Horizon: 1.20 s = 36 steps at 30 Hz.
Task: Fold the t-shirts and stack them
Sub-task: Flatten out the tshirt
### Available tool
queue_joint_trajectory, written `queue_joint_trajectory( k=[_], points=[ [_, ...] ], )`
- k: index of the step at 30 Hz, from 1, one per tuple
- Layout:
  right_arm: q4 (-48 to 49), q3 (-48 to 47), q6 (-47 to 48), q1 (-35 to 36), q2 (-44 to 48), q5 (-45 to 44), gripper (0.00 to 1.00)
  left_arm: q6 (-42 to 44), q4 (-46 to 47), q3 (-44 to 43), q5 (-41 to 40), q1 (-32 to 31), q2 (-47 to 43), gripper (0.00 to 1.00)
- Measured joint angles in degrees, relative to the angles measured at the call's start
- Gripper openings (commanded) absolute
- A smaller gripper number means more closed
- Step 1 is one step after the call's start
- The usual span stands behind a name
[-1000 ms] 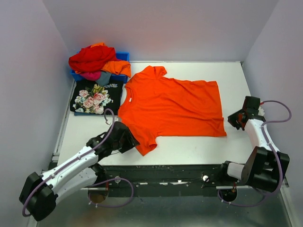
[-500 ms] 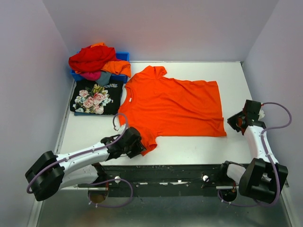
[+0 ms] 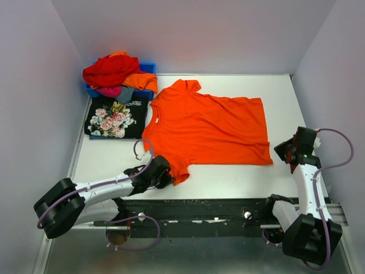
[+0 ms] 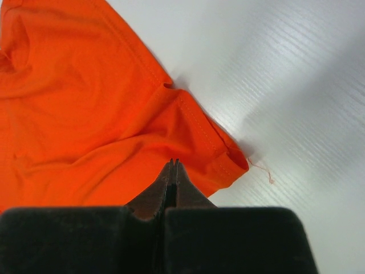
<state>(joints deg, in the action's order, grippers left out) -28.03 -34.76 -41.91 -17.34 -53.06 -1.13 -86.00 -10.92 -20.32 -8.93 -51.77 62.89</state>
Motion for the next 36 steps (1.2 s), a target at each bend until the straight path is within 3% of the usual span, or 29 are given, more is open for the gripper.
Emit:
queue_joint_trajectory(
  k=[5,10,11,14,19,23,36],
  points=[
    [-1.64,1.16,0.07,0.00,3.28,1.68,0.01,-0.61,1.84,1.18,-1.27,-0.13,-0.66,0.08],
    [-3.08,2.23,1.05,0.00,4.11,3.43,0.05,0.83,-8.70,0.46,-4.11,-0.11,-6.56,0.09],
    [-3.76,2.23,1.42,0.00,3.82,3.87,0.08,1.46,-12.48,-0.07,-4.74,-0.11,-8.61,0.10],
    [-5.92,2.23,2.47,0.00,2.51,4.70,0.30,2.84,-19.63,-1.90,-6.23,-0.04,-14.34,0.11],
    [-8.46,2.25,3.61,0.00,0.90,5.75,0.33,5.81,-28.61,-6.12,-9.01,1.01,-22.75,0.11],
    [-9.22,3.58,3.08,0.00,2.29,6.38,0.46,8.20,-33.24,-8.74,-10.75,2.80,-24.61,0.12],
    [-10.49,8.61,0.17,0.00,2.51,8.02,0.38,18.47,-36.22,-14.97,-12.15,10.23,-24.70,0.12]
  ],
)
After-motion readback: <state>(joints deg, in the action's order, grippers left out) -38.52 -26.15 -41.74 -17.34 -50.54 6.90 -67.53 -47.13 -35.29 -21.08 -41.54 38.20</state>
